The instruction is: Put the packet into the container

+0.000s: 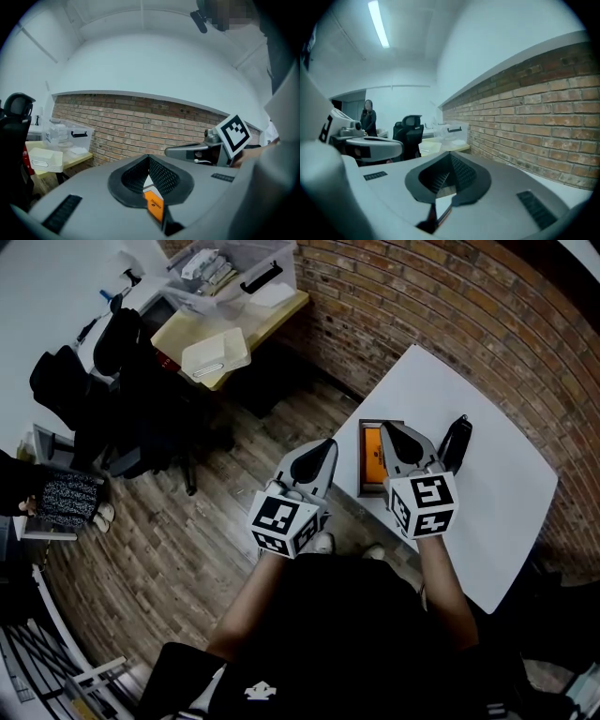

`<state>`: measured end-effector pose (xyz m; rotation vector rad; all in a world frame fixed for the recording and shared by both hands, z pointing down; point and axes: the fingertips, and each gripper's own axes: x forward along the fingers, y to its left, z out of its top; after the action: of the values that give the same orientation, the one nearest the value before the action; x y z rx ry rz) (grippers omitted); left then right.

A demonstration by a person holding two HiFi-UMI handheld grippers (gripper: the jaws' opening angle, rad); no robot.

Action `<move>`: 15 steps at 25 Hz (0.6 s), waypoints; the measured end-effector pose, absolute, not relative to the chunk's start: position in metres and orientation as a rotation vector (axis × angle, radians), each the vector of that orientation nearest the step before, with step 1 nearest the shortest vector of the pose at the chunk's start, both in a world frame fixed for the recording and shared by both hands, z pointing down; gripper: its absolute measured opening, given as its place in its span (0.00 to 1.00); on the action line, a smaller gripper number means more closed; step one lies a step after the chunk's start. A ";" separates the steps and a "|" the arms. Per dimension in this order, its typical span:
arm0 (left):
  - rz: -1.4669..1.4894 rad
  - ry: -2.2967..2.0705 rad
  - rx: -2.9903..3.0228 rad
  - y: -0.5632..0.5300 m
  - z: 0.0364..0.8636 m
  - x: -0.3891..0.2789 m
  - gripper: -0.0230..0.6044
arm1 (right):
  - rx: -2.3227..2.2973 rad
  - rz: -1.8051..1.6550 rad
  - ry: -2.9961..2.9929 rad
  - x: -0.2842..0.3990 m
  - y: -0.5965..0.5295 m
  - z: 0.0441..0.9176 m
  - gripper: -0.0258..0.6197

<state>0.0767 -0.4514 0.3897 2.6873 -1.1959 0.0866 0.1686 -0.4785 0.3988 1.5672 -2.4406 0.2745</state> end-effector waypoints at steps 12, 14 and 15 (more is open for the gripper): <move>0.055 -1.216 2.721 -0.451 0.371 0.086 0.05 | 1.523 0.109 -2.702 0.155 -0.452 0.362 0.05; 0.039 -1.221 2.715 -0.452 0.367 0.087 0.05 | 1.518 0.094 -2.700 0.156 -0.451 0.362 0.05; 0.035 -1.223 2.715 -0.453 0.366 0.087 0.05 | 1.512 0.087 -2.698 0.156 -0.451 0.363 0.05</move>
<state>0.0874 -0.4525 0.3656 2.7146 -1.2232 0.0348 0.1557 -0.4509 0.3626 1.5116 -2.6981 0.0866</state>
